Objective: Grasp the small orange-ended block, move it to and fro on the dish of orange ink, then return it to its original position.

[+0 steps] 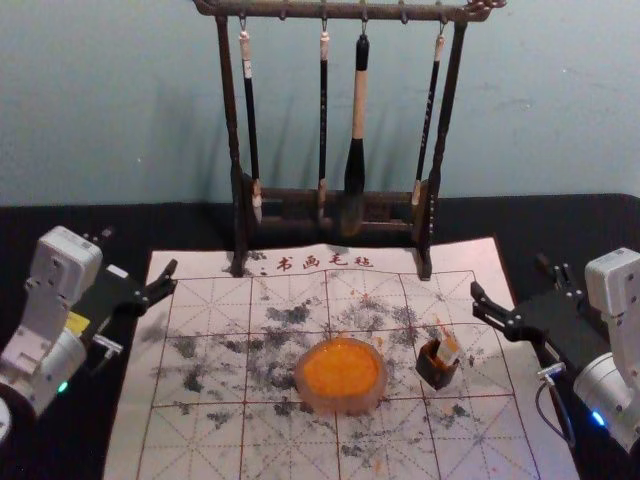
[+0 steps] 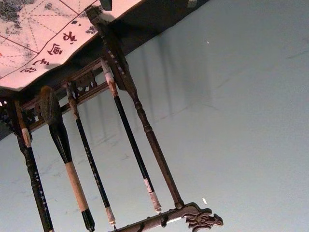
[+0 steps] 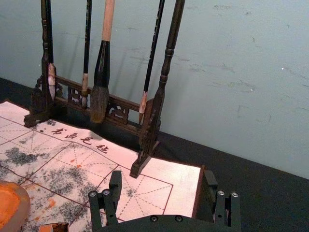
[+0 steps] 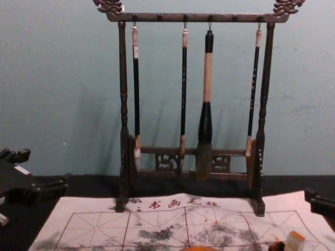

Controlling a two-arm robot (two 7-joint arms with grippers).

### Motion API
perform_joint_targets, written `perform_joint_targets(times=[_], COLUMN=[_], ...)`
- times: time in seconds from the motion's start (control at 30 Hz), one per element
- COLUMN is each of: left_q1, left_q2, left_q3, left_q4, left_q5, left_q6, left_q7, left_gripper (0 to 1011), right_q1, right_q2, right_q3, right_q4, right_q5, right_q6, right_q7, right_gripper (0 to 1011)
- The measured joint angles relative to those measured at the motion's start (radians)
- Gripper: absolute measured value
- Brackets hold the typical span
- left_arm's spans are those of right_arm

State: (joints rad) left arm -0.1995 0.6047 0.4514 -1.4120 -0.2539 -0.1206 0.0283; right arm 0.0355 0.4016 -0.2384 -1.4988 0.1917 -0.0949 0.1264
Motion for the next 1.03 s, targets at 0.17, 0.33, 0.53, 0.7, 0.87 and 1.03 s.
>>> perform_joint_targets(times=[0.17,0.33,0.53,0.7,0.87,1.03], left_q1=[0.000,0.000,0.000,0.000,0.000,0.000], left_q2=[0.000,0.000,0.000,0.000,0.000,0.000], left_q3=[0.000,0.000,0.000,0.000,0.000,0.000], left_q4=[0.000,0.000,0.000,0.000,0.000,0.000], left_q5=[0.000,0.000,0.000,0.000,0.000,0.000], left_q6=[0.000,0.000,0.000,0.000,0.000,0.000], left_q7=[0.000,0.000,0.000,0.000,0.000,0.000], left_gripper=[1010,1010,1010,1010,1010,1010], right_q1=[0.000,0.000,0.000,0.000,0.000,0.000], right_q2=[0.000,0.000,0.001,0.000,0.000,0.000], right_q3=[0.000,0.000,0.000,0.000,0.000,0.000], right_q4=[0.000,-0.001,-0.001,-0.001,-0.001,-0.001], right_q5=[0.000,0.001,0.001,0.001,0.001,0.001], right_q6=[0.000,0.000,0.000,0.000,0.000,0.000], right_q7=[0.000,0.000,0.000,0.000,0.000,0.000], right_gripper=[1002,1002,1002,1002,1002,1002])
